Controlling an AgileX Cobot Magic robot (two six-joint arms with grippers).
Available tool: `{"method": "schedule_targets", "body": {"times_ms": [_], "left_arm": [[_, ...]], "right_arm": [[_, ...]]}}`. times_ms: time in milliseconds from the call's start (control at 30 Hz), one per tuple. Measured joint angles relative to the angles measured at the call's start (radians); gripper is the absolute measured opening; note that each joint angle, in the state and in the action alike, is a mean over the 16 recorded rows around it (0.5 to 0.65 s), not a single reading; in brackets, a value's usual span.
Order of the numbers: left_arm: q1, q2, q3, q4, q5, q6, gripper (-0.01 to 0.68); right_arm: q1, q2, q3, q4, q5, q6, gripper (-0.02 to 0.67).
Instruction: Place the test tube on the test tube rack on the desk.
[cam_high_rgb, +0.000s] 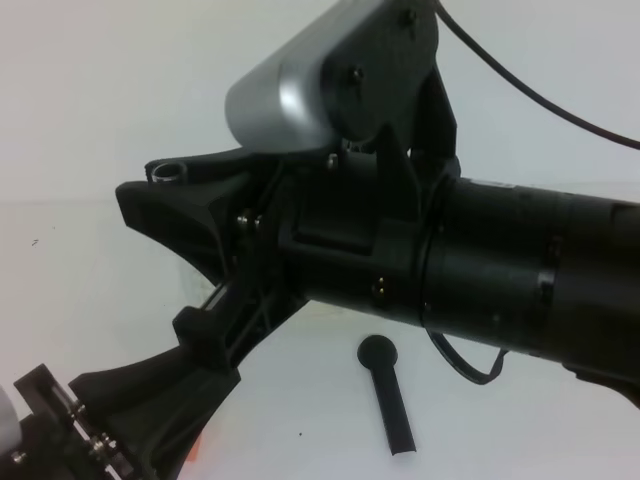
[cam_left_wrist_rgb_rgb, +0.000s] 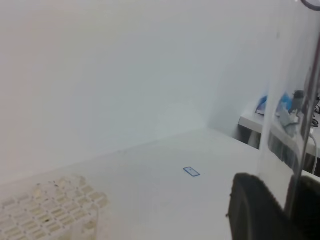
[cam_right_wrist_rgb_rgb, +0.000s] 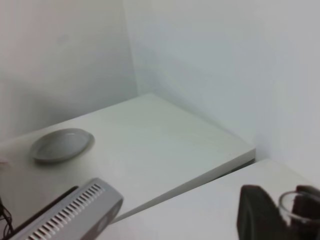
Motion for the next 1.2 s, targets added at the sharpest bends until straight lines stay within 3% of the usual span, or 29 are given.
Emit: {"method": "schedule_targets", "body": {"times_ms": [400, 500, 567, 933, 1200], "left_arm": [[0.0, -0.037, 0.0, -0.008, 0.086, 0.007, 0.293], [0.0, -0.079, 0.0, -0.007, 0.144, 0.01, 0.306], [0.0, -0.121, 0.0, -0.006, 0.192, 0.012, 0.293], [0.0, -0.418, -0.001, -0.001, 0.536, -0.004, 0.066], [0.0, -0.545, 0.0, -0.004, 0.696, -0.021, 0.003]], "right_arm": [[0.0, 0.005, -0.001, 0.006, -0.038, -0.056, 0.122], [0.0, 0.006, -0.001, 0.012, -0.091, -0.075, 0.122], [0.0, 0.006, -0.001, 0.016, -0.133, -0.087, 0.122], [0.0, 0.006, -0.001, 0.044, -0.327, -0.11, 0.122], [0.0, 0.006, -0.001, 0.051, -0.342, -0.11, 0.122]]}}
